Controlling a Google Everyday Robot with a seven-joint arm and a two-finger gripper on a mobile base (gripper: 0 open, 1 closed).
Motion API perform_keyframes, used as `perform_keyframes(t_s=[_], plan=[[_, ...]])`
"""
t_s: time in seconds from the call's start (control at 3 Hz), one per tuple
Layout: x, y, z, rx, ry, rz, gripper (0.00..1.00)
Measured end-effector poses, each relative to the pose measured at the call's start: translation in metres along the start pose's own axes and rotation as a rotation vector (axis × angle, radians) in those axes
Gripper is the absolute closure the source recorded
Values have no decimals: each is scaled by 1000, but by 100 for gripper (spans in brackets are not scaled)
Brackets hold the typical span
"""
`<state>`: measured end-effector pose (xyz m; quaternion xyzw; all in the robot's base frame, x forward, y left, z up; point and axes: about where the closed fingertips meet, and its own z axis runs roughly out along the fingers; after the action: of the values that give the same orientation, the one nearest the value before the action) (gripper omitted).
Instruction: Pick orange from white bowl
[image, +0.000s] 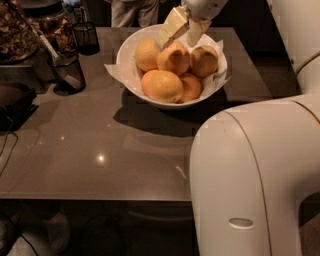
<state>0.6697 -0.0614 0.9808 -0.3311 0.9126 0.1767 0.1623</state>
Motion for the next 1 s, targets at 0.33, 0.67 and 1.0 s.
perform_keyframes(t_s=[0.33, 0.67, 1.0], plan=[[2, -6, 7, -11, 6, 11, 30], [3, -10, 13, -21, 11, 18, 30], [1, -1, 38, -92, 30, 12, 32]])
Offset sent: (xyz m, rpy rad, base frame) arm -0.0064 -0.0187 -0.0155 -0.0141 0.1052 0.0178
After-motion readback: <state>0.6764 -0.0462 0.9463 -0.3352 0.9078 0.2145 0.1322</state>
